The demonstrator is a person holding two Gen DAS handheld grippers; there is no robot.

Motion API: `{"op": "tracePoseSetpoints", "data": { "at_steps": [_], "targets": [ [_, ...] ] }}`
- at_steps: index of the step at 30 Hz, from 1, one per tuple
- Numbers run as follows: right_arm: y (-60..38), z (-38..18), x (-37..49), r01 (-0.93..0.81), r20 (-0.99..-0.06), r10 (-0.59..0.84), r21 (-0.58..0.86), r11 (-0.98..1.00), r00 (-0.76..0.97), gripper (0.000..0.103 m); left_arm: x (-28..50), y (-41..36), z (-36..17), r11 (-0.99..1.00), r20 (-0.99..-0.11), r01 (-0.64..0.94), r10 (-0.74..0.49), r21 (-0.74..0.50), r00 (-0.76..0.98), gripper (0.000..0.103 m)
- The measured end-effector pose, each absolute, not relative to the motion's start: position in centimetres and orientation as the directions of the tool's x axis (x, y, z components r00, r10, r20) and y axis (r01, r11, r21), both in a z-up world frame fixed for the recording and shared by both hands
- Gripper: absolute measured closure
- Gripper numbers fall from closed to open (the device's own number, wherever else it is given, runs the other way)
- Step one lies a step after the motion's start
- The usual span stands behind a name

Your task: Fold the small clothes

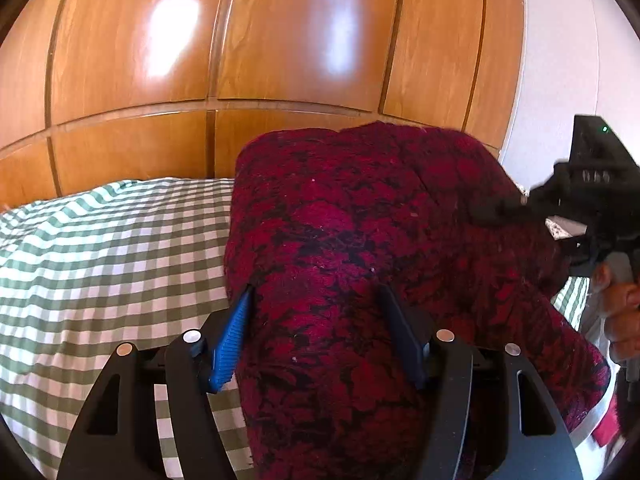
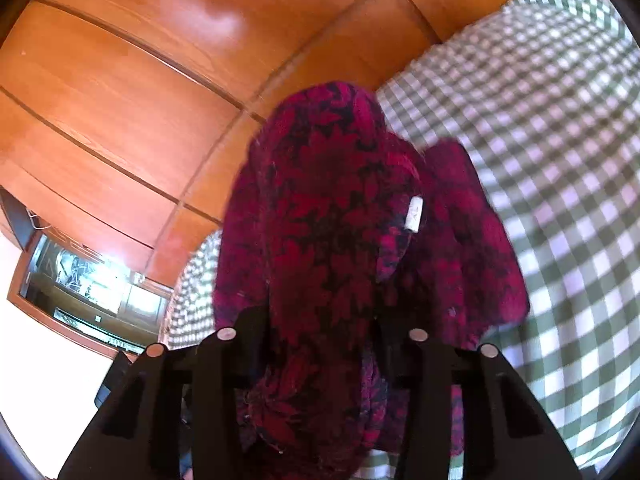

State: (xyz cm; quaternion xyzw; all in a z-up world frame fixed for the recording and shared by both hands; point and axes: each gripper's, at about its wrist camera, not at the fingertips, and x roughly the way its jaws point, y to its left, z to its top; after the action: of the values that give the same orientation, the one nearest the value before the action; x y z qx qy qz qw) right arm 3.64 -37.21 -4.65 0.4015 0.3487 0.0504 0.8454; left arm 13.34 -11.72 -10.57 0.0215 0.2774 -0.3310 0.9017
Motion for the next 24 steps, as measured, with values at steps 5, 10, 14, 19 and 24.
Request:
{"op": "tracePoseSetpoints", "data": {
  "at_steps": [5,10,14,19,24],
  "targets": [
    [-39.5,-5.5,3.9,0.233,-0.552,0.325,0.714,0.661,0.768,0.064,11.4,-15.0,-10.2,0.782,-0.507,0.623,-0.545,-0.020,0.668,0.039],
    [-42.5,-9.4,3.5,0.285,-0.544,0.265,0.724,0.628,0.796,0.065,9.6,-19.1,-10.9,0.740,-0.507,0.659,-0.521,0.133,0.687,0.028],
    [-43.2,-11.4,2.8,0.274,-0.489,0.251,0.767,0.580,0.835,0.055,8.9,-20.6,-12.3,0.728,-0.489,0.643,-0.483,0.238,0.727,0.025],
    [-40.6,-7.5,1.8,0.353,-0.590,0.077,0.578,0.736,0.804,0.030,9.4,-19.8,-11.8,0.731,-0.491,0.656,-0.508,0.189,0.708,0.024],
    [-35.9,-2.8,0.3,0.313,-0.596,-0.024,0.387,0.867,0.803,0.015,10.0,-19.4,-11.4,0.750,-0.488,0.640,-0.501,0.168,0.715,0.022]
  ]
}}
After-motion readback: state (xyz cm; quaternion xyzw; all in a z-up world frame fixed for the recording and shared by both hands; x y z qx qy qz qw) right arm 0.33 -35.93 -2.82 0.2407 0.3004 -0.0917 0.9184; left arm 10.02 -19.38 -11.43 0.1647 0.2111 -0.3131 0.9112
